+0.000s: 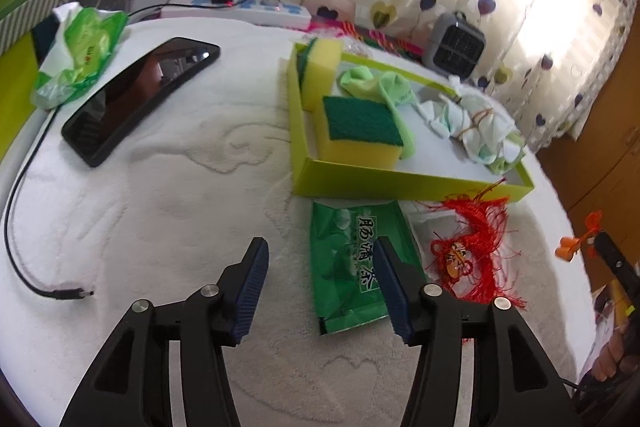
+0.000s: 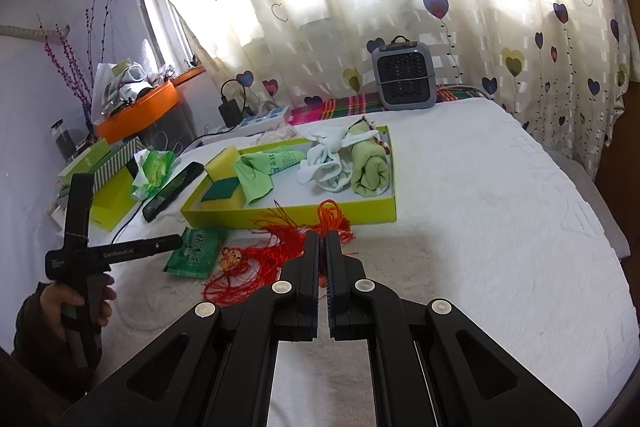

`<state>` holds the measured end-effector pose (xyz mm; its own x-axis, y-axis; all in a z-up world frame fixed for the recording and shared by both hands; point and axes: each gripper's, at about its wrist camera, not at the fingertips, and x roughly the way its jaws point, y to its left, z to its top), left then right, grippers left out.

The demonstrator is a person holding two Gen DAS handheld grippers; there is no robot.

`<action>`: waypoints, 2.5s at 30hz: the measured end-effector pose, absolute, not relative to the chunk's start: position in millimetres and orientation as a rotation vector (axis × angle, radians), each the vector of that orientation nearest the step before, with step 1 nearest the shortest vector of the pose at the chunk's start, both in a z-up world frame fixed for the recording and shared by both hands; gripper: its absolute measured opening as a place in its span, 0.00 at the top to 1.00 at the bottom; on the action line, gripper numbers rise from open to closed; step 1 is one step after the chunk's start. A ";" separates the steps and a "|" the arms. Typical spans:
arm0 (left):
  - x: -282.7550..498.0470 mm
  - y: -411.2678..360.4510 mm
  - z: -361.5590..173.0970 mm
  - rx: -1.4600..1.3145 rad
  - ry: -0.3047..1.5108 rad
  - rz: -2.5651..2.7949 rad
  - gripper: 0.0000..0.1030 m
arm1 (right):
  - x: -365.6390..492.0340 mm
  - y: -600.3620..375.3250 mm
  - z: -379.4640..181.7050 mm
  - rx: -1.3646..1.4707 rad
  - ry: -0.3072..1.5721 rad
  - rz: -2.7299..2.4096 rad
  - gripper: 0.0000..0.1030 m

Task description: Organize soft objects

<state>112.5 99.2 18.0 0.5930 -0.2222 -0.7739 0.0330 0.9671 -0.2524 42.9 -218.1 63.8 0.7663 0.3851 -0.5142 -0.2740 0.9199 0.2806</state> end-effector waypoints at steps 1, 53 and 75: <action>114.9 95.8 17.0 -0.212 0.933 -0.153 0.47 | 43.4 -218.0 63.6 0.194 0.600 0.362 0.97; 103.2 80.2 74.7 -0.168 0.743 -0.177 0.86 | 76.5 -206.8 78.4 0.196 0.602 0.480 0.97; 162.4 68.8 91.2 -0.143 0.712 -0.198 0.85 | 150.1 -169.6 76.4 0.159 0.683 0.581 0.97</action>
